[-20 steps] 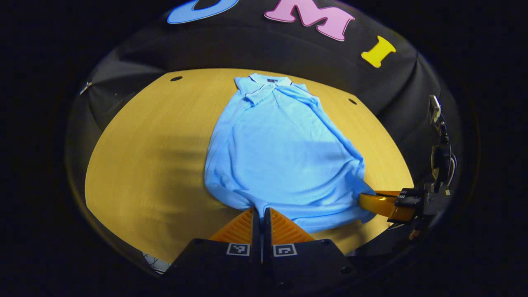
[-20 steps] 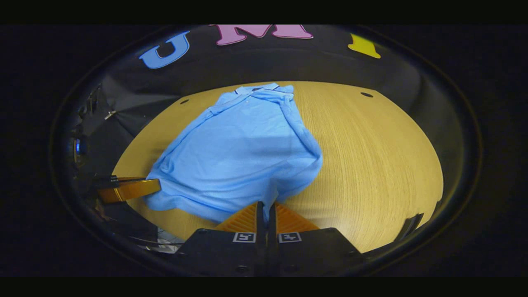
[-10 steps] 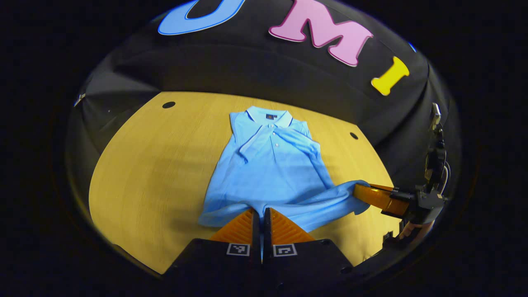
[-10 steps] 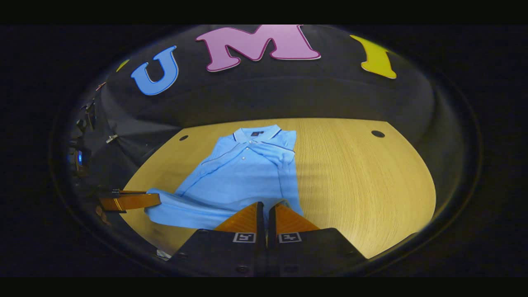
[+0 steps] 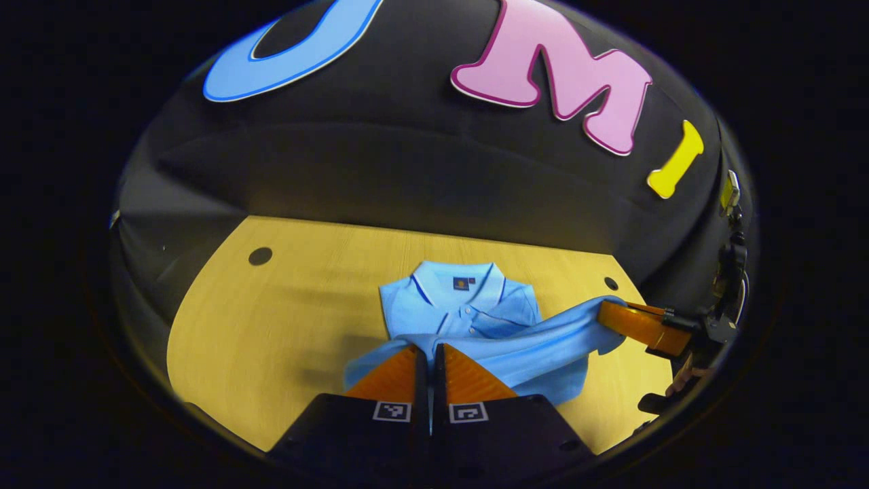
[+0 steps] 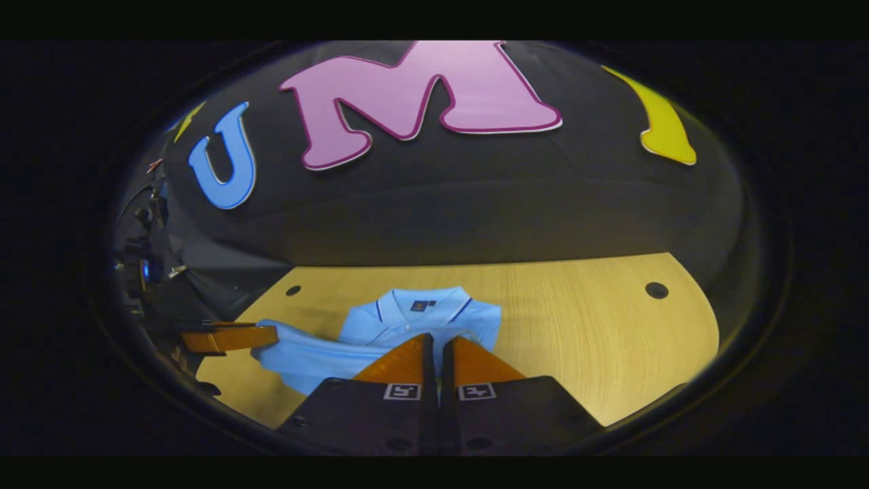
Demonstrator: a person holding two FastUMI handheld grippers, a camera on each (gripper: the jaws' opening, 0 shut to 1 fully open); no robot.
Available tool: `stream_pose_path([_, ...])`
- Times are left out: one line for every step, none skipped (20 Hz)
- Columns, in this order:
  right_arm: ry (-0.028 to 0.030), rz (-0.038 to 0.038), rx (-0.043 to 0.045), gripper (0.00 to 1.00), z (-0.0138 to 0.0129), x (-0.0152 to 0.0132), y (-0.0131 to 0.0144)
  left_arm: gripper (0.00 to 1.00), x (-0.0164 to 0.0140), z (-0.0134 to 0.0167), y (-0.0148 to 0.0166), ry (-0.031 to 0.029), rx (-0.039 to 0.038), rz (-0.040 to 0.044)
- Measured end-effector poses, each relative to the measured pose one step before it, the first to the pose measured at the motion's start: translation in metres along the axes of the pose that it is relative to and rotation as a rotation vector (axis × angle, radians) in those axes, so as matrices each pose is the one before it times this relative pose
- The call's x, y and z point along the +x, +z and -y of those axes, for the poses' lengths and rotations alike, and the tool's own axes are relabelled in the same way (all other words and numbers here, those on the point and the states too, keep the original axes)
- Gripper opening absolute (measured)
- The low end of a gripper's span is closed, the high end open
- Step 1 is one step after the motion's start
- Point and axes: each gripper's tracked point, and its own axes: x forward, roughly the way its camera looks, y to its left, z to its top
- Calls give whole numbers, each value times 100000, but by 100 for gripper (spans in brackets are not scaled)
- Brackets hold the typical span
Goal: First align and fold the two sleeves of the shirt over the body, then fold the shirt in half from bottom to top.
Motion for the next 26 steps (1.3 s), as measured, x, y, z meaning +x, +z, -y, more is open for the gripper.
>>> stream_pose_path([-282,1230,-1035,0,252,1459,931,6,1261,-234,1025,-212,561,605])
stream_pose_path([-297,1154,-769,0,250,1425,836,6,1343,-288,1014,-46,512,772])
stream_pose_path([-209,1077,-325,0,211,1508,697,6,1572,-463,925,543,949,568])
stream_pose_path([-488,697,-178,5,289,1379,575,6,1598,-374,839,145,1336,678])
stream_pose_path([-800,573,-26,5,387,1446,319,6,1590,-322,658,332,911,521])
stream_pose_path([-955,248,112,5,474,1289,149,6,1606,-132,781,-559,381,920])
stream_pose_path([-1544,514,-232,0,610,1222,179,6,1576,-37,581,-745,142,458])
stream_pose_path([-1650,-158,-519,5,590,1169,49,7,1468,-505,393,399,558,673])
stream_pose_path([-1574,-646,-420,5,441,1285,-188,11,1577,-599,15,1553,232,-554])
stream_pose_path([-1777,-185,-466,0,623,1285,-233,14,958,-771,-457,2993,1519,-624])
stream_pose_path([-2565,-797,-793,5,613,1271,-293,20,987,-626,-341,3293,3080,-454])
stream_pose_path([-3038,-794,-468,11,875,703,-618,24,796,-877,-402,3854,3365,-973])
stream_pose_path([-363,-978,484,20,306,270,-446,28,316,-425,-512,2042,1001,-1833])
stream_pose_path([-6,-808,106,15,19,-442,-325,45,-501,-352,-185,1300,-2008,-713])
stream_pose_path([-395,1313,-656,38,276,-620,235,63,-1035,-402,198,887,-4078,1445])
stream_pose_path([-1320,3173,-1138,60,456,-824,386,80,-976,-118,585,-171,-4429,3726])
stream_pose_path([-834,2983,-1041,82,549,-1267,441,98,-1517,-154,1201,-109,-3682,4741])
stream_pose_path([-382,2574,-572,95,363,-1506,616,98,-1634,-509,882,631,-2389,5036])
stream_pose_path([-905,2152,-220,96,359,-1808,657,98,-2151,-523,1192,1291,-1512,5268])
stream_pose_path([-1355,2351,-38,96,213,-1758,594,98,-2247,-546,1037,1314,-814,5340])
stream_pose_path([-1501,2218,-184,96,322,-2060,645,98,-2377,-566,913,1228,-745,4627])
stream_pose_path([-1018,2004,-283,96,323,-2137,690,98,-2586,-346,1026,662,-555,3551])
stream_pose_path([-1162,2069,-199,96,842,-2093,1116,97,-2528,-217,706,780,-83,2702])
stream_pose_path([-895,1949,-238,96,498,-2001,759,97,-2381,-184,482,1101,167,1869])
stream_pose_path([-681,1738,-909,96,-26,-2101,742,97,-2453,-212,347,953,83,1222])
stream_pose_path([-1827,3099,-2589,96,542,-2433,1199,97,-2527,-141,497,20,-80,1563])
